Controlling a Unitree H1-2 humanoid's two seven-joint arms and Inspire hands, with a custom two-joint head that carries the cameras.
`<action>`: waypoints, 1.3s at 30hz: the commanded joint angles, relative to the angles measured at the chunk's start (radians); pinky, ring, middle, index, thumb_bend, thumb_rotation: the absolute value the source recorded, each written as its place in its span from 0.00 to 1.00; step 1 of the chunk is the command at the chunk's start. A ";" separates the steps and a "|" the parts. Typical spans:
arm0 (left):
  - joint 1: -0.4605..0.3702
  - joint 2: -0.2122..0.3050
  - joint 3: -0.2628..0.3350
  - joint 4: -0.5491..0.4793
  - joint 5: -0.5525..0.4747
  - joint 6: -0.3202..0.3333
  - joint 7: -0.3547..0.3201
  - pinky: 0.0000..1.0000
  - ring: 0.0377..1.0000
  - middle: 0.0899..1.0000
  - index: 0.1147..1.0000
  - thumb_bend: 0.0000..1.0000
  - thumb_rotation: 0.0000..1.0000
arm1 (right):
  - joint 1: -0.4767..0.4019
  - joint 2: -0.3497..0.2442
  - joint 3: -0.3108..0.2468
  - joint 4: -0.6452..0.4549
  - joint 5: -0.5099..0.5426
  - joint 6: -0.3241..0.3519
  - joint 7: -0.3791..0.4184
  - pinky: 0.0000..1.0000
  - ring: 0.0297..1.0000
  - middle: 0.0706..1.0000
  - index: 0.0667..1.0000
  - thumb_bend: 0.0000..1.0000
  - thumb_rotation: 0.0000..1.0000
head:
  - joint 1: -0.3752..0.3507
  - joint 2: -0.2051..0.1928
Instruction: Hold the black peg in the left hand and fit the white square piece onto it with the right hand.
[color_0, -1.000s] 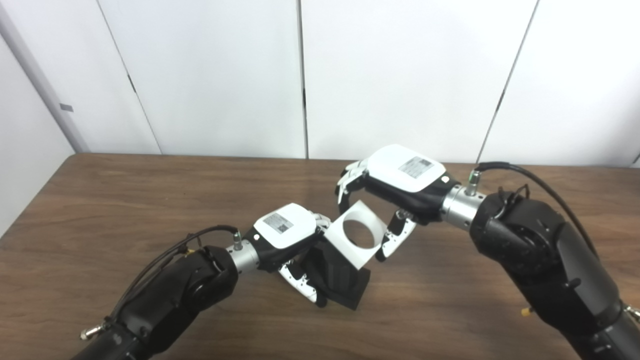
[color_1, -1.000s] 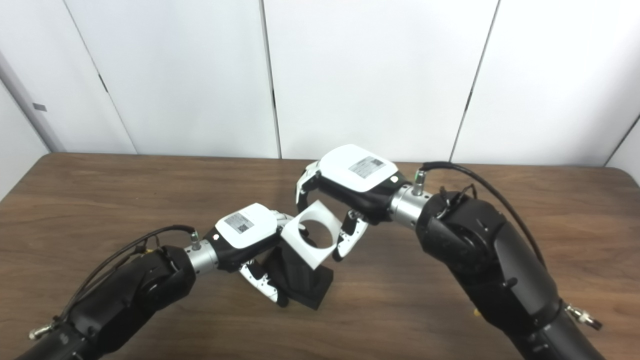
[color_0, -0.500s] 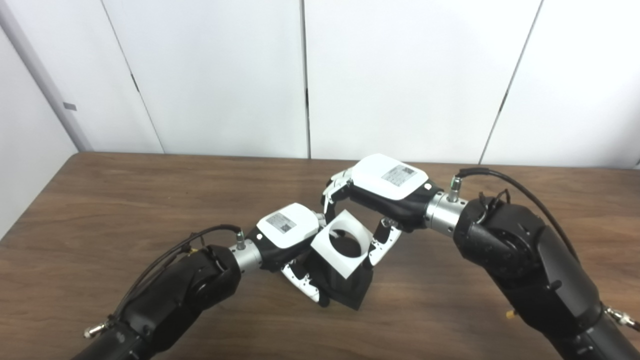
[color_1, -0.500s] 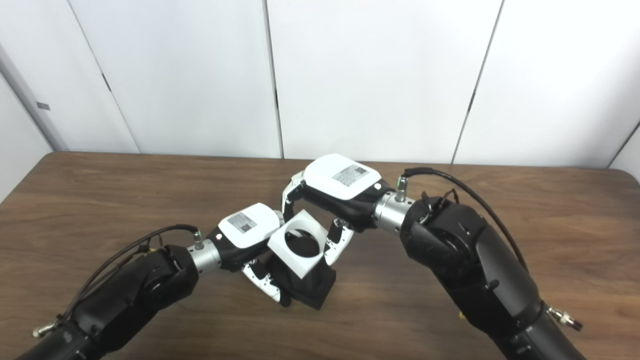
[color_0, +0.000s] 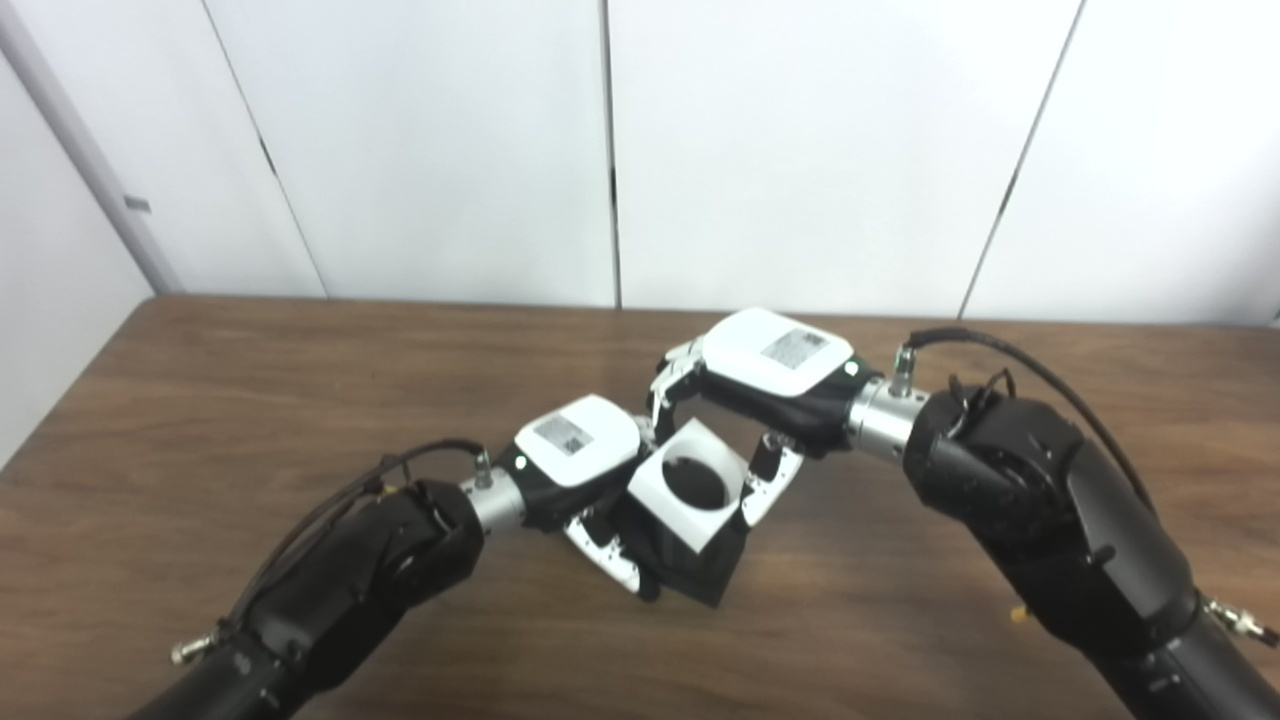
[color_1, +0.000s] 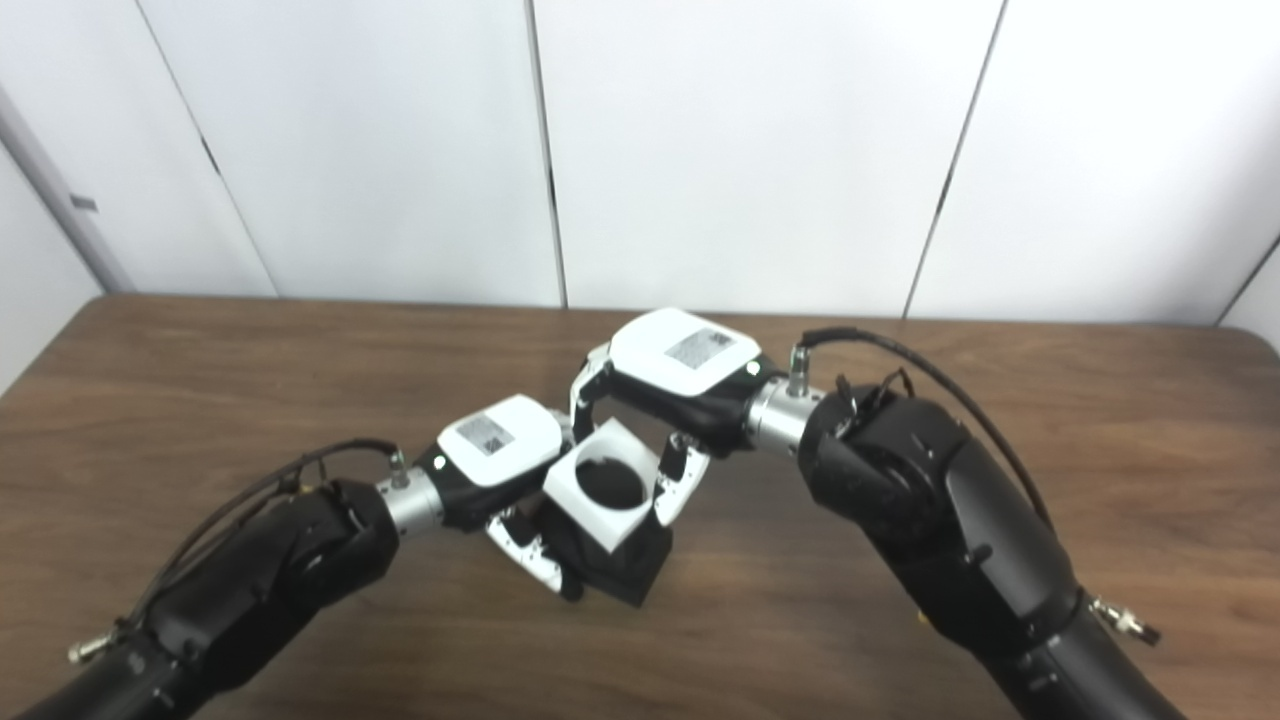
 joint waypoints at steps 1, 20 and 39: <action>0.035 -0.001 -0.038 0.020 0.069 0.016 -0.074 0.79 0.83 0.81 0.42 0.52 0.08 | -0.046 -0.015 -0.012 -0.018 0.002 -0.031 -0.010 0.86 0.84 0.74 0.44 0.52 0.13 | 0.001 0.002; 0.034 -0.007 -0.035 0.011 0.067 0.024 -0.096 0.79 0.84 0.81 0.42 0.52 0.08 | -0.039 -0.008 -0.007 0.001 -0.003 -0.027 0.002 0.86 0.84 0.74 0.44 0.52 0.13 | 0.001 0.003; 0.027 -0.020 -0.046 0.022 0.099 0.026 -0.079 0.77 0.84 0.82 0.43 0.52 0.08 | -0.044 0.075 0.062 0.078 -0.040 -0.028 0.008 0.87 0.85 0.74 0.44 0.52 0.14 | -0.002 0.003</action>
